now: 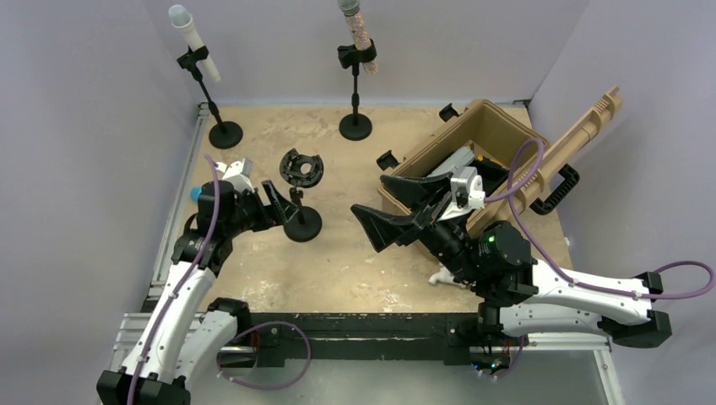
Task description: Remove the microphone from the stand
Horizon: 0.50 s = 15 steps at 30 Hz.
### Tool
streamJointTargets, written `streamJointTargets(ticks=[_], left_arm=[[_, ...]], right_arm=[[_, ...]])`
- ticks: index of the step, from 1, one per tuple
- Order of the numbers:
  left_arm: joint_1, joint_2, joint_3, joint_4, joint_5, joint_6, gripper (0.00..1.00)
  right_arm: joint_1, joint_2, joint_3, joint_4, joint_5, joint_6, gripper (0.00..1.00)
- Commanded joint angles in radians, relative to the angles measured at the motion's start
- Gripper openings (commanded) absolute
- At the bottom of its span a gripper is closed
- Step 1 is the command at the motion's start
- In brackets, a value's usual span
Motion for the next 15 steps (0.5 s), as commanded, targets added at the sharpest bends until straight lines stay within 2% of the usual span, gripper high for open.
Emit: streamJointTargets(ticks=[1,4,8,12,15], left_arm=[[-0.093,0.009,0.058,-0.036,-0.186,0.072,0.81],[-0.147,0.068,0.086,-0.028,-0.251,0.061,0.87],[-0.202,0.112,0.035,0.082,-0.377,0.030,0.79],[-0.220,0.082,-0.178,0.407,-0.420,-0.016,0.80],[-0.247,0.069,-0.332,0.680,-0.470,0.020,0.79]], right_arm=[[0.004,0.003,-0.005,0.052,-0.009,0.006,0.92],[0.004,0.003,-0.005,0.054,-0.011,0.005,0.92],[0.003,-0.006,-0.011,0.052,-0.009,0.010,0.92],[0.004,-0.022,-0.025,0.055,-0.002,0.012,0.92],[0.005,-0.027,-0.026,0.051,0.000,0.011,0.92]])
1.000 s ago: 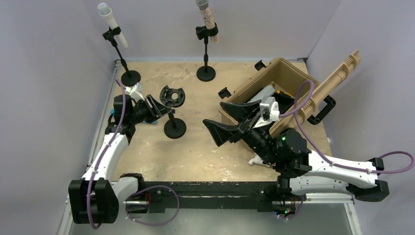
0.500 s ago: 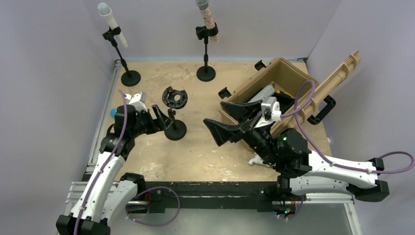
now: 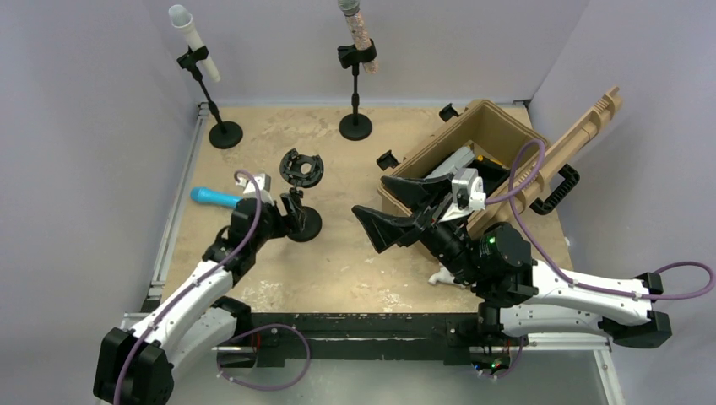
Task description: Remove the microphone from the stand
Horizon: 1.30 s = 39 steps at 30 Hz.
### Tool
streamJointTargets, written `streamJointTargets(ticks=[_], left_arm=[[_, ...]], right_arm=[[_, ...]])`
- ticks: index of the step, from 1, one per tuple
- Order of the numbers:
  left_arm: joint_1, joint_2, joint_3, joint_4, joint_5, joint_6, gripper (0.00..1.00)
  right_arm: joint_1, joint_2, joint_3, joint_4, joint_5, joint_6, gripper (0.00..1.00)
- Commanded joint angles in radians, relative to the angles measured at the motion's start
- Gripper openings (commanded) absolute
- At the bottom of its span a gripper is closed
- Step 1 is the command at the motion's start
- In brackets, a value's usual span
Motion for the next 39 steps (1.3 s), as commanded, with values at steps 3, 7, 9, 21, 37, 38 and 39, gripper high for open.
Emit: streamJointTargets(ticks=[3,7,9,21,37,38,39], left_arm=[[-0.037,0.034,-0.178,0.512,-0.133,0.045,0.76],[-0.048,0.150,-0.159,0.606,-0.110,0.078,0.71],[-0.055,0.186,-0.170,0.668,-0.114,0.095,0.67],[-0.062,0.259,-0.149,0.768,-0.151,0.139,0.20],[0.021,0.426,0.198,0.645,-0.224,0.249,0.00],[0.036,0.446,0.221,0.653,-0.213,0.247,0.00],[0.043,0.472,0.239,0.670,-0.215,0.255,0.00]], right_arm=[[0.005,-0.019,-0.013,0.037,0.000,0.008,0.92],[0.004,-0.018,-0.016,0.045,0.001,0.004,0.92],[0.004,-0.019,-0.015,0.042,0.002,0.000,0.93],[0.004,-0.047,-0.022,0.036,0.009,-0.003,0.92],[0.004,-0.066,-0.028,0.021,0.023,-0.016,0.92],[0.004,-0.071,-0.032,0.021,0.027,-0.018,0.93],[0.004,-0.075,-0.034,0.020,0.031,-0.018,0.92]])
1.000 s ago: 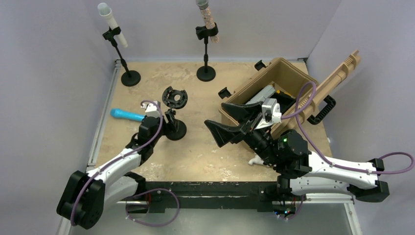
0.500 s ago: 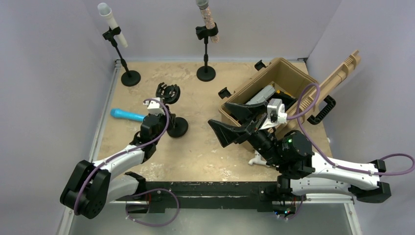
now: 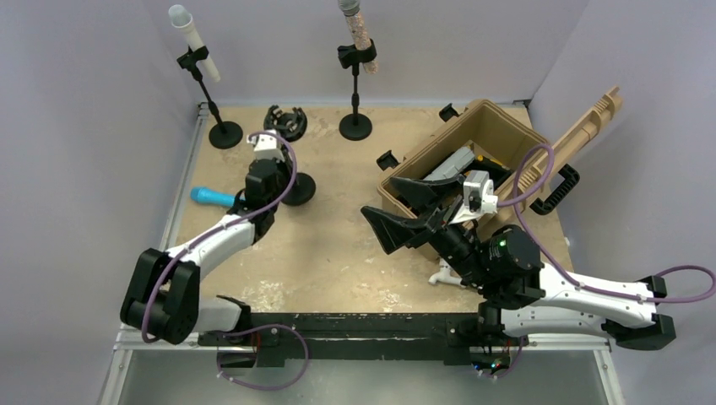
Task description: Remove the microphone from the stand
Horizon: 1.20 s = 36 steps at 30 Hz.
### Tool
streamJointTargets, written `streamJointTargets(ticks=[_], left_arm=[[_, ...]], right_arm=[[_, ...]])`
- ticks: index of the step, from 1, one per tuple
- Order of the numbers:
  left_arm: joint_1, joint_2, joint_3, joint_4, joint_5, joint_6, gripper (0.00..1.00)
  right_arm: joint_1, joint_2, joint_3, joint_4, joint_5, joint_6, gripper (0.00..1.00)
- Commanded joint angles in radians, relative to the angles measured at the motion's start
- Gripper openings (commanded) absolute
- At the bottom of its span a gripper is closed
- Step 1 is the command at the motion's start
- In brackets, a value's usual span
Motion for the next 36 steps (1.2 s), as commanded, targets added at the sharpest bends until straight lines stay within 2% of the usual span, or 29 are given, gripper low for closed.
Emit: streamJointTargets(ticks=[1,7,10,14,18,25,27,33,36], left_arm=[[0.059,0.076,0.151,0.139,0.013,0.047,0.00],[0.112,0.330,0.333,0.262,0.043,0.128,0.00],[0.126,0.475,0.473,0.335,0.061,0.199,0.00],[0.164,0.631,0.650,0.310,0.102,0.164,0.01],[0.165,0.747,0.774,0.311,0.113,0.226,0.03],[0.174,0.860,0.925,0.201,0.102,0.232,0.08],[0.177,0.874,0.917,0.254,0.100,0.232,0.14],[0.183,0.868,0.928,0.211,0.107,0.208,0.30],[0.183,0.858,0.908,0.217,0.106,0.197,0.44]], right_arm=[[0.003,-0.033,-0.008,0.019,0.032,-0.016,0.92],[0.005,-0.069,-0.006,0.004,0.049,-0.026,0.93],[0.004,-0.076,-0.002,-0.005,0.056,-0.031,0.92],[0.003,-0.079,0.005,-0.018,0.066,-0.028,0.93],[0.004,-0.083,0.001,-0.019,0.074,-0.016,0.92],[0.004,-0.074,-0.002,-0.021,0.085,-0.011,0.93],[0.003,-0.071,-0.002,-0.019,0.087,-0.011,0.93],[0.004,-0.070,0.000,-0.017,0.086,-0.010,0.92],[0.004,-0.072,-0.002,-0.017,0.085,-0.008,0.92]])
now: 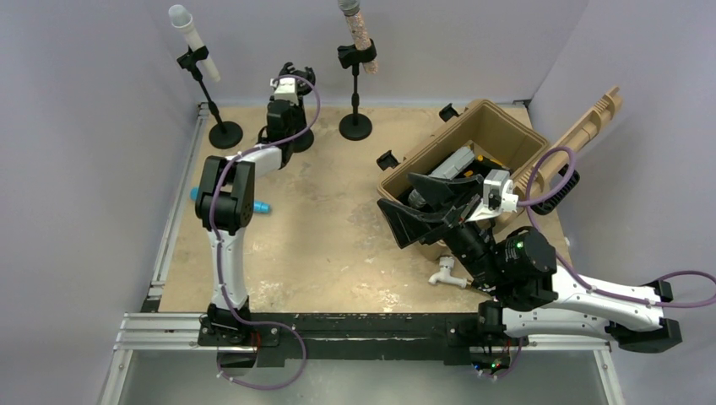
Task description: Remove the microphone from the stand
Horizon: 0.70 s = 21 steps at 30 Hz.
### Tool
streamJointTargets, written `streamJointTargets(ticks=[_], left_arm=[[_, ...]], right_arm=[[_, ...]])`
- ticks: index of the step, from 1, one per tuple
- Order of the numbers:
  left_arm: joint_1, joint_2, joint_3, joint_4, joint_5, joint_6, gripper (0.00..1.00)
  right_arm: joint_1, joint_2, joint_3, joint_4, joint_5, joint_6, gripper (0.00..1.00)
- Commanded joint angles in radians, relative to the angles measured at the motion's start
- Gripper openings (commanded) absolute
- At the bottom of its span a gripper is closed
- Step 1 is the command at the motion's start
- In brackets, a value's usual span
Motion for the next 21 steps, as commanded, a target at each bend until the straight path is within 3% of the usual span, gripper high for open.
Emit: streamJointTargets(ticks=[1,6,13,17,21], left_arm=[[0.011,-0.046,0.029,0.100,0.013,-0.017,0.48],[0.011,-0.085,-0.033,0.111,0.008,-0.043,0.60],[0.011,-0.303,-0.305,0.158,0.033,-0.222,0.68],[0.025,-0.426,-0.419,0.155,0.175,-0.357,0.69],[0.037,-0.478,-0.386,0.162,0.406,-0.420,0.69]], right_arm=[[0.004,-0.003,0.003,0.019,0.009,0.005,0.93],[0.004,-0.002,0.003,0.018,0.009,0.006,0.93],[0.003,0.002,-0.006,0.043,0.006,-0.003,0.92],[0.004,0.006,-0.003,0.040,-0.002,-0.006,0.92],[0.004,-0.007,-0.006,0.031,-0.003,-0.004,0.92]])
